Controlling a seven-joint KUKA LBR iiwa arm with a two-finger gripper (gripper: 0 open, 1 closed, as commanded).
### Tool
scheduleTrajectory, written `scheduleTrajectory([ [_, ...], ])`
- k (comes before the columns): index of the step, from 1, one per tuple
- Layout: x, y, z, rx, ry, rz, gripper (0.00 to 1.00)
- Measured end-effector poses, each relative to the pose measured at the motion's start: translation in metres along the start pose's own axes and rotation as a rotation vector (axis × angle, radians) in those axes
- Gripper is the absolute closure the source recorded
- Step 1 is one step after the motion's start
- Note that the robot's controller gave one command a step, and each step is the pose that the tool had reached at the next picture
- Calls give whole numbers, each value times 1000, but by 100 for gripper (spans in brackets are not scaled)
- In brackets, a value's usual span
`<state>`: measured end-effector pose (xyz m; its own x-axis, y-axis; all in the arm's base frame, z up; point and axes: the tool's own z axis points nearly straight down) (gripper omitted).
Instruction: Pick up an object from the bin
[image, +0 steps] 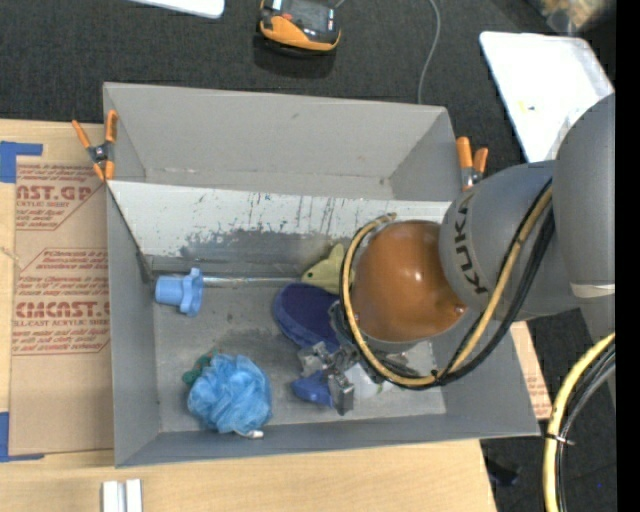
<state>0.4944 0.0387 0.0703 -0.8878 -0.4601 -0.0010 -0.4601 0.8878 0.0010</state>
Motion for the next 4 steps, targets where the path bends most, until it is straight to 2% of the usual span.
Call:
scheduleTrajectory([
  [1,0,0,0,0,0,0,100],
  [3,2,3,-74,-5,10,0,100],
  [4,1,2,-95,-3,5,-1,100],
])
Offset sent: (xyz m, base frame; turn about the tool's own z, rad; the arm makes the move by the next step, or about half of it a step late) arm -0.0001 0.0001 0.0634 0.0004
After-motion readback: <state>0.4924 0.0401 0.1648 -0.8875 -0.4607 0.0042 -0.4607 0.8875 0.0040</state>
